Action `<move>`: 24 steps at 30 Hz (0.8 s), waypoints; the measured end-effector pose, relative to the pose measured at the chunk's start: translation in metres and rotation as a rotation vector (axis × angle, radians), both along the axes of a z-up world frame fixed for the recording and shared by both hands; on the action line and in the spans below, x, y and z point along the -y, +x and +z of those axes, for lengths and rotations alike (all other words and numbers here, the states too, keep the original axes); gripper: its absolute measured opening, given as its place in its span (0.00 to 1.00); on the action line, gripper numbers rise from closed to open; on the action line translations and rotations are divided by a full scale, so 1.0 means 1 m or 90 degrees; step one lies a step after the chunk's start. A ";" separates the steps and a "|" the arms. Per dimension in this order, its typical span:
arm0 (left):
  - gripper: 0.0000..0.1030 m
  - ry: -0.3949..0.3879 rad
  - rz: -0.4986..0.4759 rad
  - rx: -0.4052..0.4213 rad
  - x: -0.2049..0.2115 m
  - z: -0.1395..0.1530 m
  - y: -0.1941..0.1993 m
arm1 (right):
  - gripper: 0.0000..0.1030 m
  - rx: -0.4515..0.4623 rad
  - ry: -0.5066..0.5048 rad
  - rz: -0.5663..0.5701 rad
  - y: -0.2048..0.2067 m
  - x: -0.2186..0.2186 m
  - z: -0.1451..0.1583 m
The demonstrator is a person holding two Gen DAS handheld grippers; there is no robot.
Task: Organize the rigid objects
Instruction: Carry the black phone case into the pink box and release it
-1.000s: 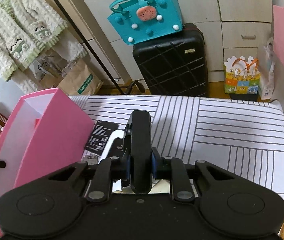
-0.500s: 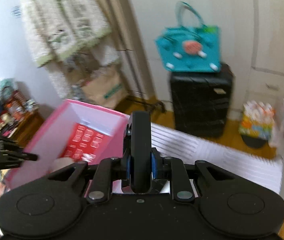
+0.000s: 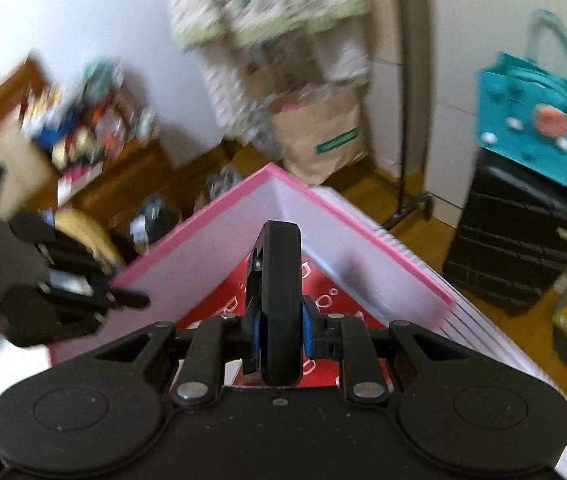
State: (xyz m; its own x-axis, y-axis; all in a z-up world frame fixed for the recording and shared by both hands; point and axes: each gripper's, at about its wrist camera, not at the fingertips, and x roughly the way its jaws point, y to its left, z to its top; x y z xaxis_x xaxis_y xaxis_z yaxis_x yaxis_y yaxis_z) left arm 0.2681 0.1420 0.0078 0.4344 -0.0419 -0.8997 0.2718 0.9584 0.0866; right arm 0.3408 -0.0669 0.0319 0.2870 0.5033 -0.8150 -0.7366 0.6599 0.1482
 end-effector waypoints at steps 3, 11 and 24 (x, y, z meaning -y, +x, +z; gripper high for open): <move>0.04 0.001 0.002 -0.003 0.000 0.000 0.001 | 0.23 -0.034 -0.024 0.053 0.013 -0.019 -0.019; 0.04 -0.014 0.016 -0.006 -0.003 0.000 0.003 | 0.23 -0.069 -0.051 0.105 0.033 -0.044 -0.037; 0.04 -0.018 0.015 0.002 -0.004 0.004 -0.001 | 0.33 -0.006 -0.118 0.140 0.030 -0.070 -0.052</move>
